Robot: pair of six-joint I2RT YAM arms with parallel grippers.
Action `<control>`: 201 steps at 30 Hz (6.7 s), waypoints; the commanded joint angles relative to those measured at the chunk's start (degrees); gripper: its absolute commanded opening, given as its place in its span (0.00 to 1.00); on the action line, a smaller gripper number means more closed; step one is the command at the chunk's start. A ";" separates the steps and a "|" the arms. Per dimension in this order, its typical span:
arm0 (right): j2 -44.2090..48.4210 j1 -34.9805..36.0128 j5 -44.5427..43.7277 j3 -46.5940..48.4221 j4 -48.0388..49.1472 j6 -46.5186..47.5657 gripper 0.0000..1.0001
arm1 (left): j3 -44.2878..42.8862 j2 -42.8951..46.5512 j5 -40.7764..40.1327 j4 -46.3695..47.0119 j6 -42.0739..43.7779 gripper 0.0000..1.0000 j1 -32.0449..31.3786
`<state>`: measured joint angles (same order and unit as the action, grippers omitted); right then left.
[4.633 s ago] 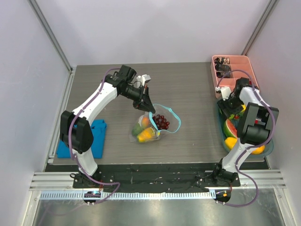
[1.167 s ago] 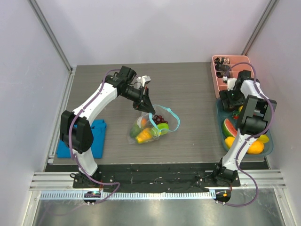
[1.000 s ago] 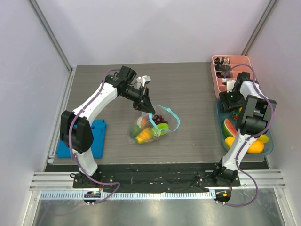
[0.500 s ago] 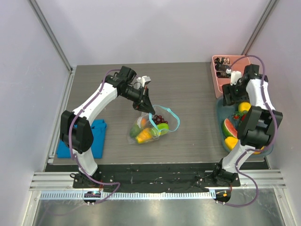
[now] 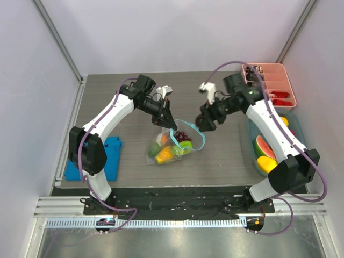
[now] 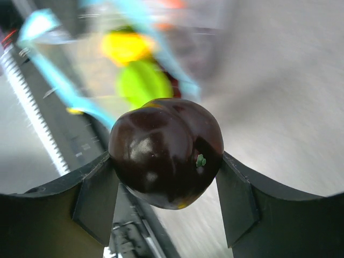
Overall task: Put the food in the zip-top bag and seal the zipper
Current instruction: Pick up the fake fruit from the bin, then place the fake fruit in the zipper food storage bag, then adjust the zipper food storage bag at the center of the board, then pick up the fake fruit from the bin, then place the fake fruit in the zipper food storage bag.
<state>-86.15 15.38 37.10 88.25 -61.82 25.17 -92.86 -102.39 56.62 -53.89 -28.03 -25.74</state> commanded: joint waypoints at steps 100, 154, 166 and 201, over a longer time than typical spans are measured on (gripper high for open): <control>-0.24 -29.76 -2.20 6.41 -3.65 -4.17 0.97 | -6.62 4.13 -20.77 -10.88 27.77 0.00 -1.16; -22.49 -41.04 -34.91 -6.86 33.17 -8.73 0.61 | -9.62 2.19 -27.70 -9.57 24.87 0.00 0.34; -10.28 -40.69 -16.39 1.56 18.59 -9.96 0.30 | -9.53 2.63 -24.99 -9.48 25.39 0.00 0.25; 7.22 13.04 -5.38 -0.71 22.19 -15.32 1.00 | -10.85 1.93 -20.50 -9.83 23.90 0.00 -1.16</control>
<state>-82.21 32.84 35.22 83.15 -37.47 6.52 -102.17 -102.08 34.76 -65.01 -4.05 -26.65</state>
